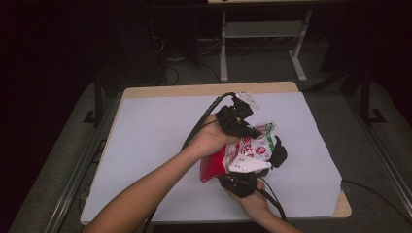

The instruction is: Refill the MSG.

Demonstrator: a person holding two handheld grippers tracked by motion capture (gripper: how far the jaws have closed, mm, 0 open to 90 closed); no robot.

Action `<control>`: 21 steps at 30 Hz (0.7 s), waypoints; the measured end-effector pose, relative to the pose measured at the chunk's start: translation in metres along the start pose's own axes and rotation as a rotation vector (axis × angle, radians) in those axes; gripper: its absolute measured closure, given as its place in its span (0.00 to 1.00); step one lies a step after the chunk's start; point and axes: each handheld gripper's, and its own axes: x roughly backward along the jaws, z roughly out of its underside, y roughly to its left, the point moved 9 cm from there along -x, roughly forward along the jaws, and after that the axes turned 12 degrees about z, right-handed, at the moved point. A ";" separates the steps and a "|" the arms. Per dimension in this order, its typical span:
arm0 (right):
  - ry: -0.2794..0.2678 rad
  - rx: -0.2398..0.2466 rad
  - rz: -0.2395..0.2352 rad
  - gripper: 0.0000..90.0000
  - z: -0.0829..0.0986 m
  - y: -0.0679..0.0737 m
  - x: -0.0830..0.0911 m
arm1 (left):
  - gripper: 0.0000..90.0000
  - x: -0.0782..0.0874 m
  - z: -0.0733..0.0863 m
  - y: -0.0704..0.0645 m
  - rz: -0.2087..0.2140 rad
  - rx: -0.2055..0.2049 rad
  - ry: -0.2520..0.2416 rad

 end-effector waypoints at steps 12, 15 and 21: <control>-0.002 0.004 -0.001 1.00 0.000 0.001 0.000 | 1.00 -0.001 0.001 0.000 0.003 0.006 0.008; -0.002 0.003 -0.003 1.00 0.000 0.002 0.000 | 1.00 -0.001 0.001 0.000 0.003 0.007 0.008; -0.005 0.008 -0.009 1.00 0.000 0.002 0.000 | 1.00 -0.002 0.001 0.000 0.003 0.011 0.020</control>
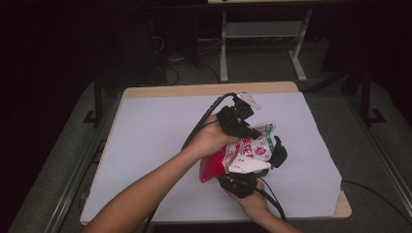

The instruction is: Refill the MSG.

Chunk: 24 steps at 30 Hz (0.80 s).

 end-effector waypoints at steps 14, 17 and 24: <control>0.000 -0.001 -0.007 1.00 0.000 0.000 0.000 | 1.00 -0.002 0.000 0.001 0.001 -0.002 0.014; 0.000 -0.003 -0.009 1.00 0.000 0.000 0.000 | 1.00 -0.003 0.000 0.001 0.004 -0.001 0.016; 0.000 -0.003 -0.008 1.00 0.000 0.001 0.000 | 1.00 -0.003 0.001 0.000 0.004 0.000 0.017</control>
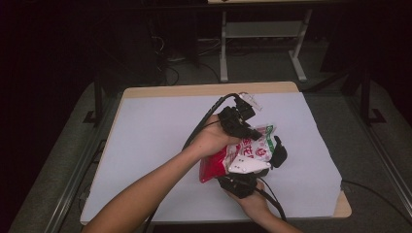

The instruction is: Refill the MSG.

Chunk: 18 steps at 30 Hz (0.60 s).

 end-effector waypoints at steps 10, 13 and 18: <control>0.003 0.002 0.000 1.00 0.001 0.000 0.000 | 1.00 -0.001 0.001 0.000 0.000 -0.001 0.005; 0.003 0.002 0.000 1.00 0.001 0.000 0.000 | 1.00 -0.002 0.001 0.000 0.003 0.000 0.007; 0.006 0.001 0.000 1.00 0.001 0.000 -0.001 | 1.00 -0.003 0.001 0.000 0.001 -0.001 0.010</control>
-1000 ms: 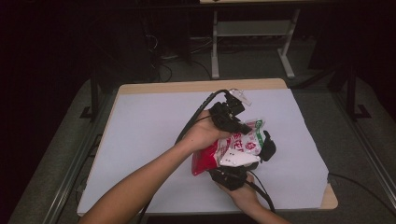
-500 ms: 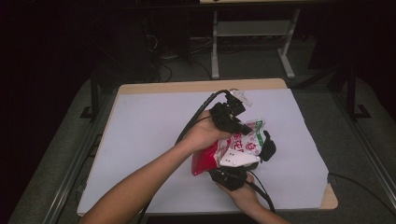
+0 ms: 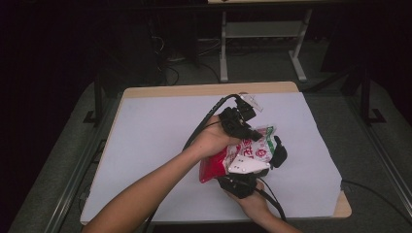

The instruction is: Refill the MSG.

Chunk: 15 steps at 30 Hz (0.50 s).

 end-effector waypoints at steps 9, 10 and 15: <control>0.002 -0.009 -0.002 1.00 0.000 0.000 0.000 | 1.00 -0.001 0.001 0.001 -0.002 -0.003 0.012; 0.002 -0.009 -0.003 1.00 0.001 0.000 0.000 | 1.00 -0.001 0.001 0.001 -0.002 -0.003 0.013; 0.003 -0.011 -0.005 1.00 0.001 0.001 0.000 | 1.00 -0.002 0.001 0.001 0.000 0.003 0.013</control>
